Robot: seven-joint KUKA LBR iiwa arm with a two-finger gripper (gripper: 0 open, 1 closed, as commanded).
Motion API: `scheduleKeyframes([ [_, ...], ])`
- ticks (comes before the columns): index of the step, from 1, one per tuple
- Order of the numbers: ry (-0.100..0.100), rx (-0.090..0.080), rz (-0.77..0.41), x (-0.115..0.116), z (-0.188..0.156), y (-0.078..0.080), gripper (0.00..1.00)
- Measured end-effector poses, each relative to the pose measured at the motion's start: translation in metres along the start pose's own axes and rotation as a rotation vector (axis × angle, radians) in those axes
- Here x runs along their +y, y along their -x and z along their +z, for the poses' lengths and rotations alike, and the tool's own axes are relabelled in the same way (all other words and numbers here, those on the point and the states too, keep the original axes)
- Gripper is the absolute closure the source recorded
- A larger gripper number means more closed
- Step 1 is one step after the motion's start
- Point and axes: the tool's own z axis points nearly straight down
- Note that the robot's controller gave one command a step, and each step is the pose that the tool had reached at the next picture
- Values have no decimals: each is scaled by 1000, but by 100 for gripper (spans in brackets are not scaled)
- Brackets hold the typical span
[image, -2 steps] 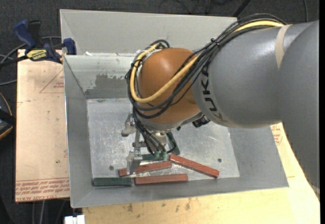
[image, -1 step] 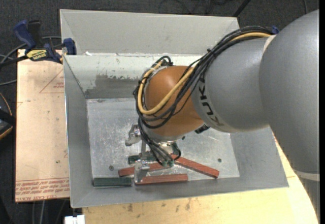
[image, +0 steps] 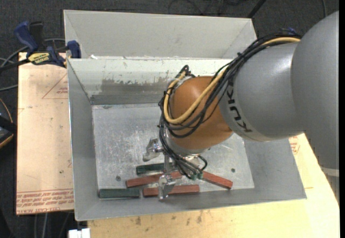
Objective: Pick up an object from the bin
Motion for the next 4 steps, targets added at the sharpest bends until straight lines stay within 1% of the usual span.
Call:
scheduleKeyframes([
  [1, 0, -7, -63, 29, 4, 17, 0],
  [2, 1, -8, 15, -2, 34, 8, 0],
  [3, -7, -18, -65, -10, 39, 16, 100],
  [4, -8, -18, -85, -7, 39, 18, 100],
])
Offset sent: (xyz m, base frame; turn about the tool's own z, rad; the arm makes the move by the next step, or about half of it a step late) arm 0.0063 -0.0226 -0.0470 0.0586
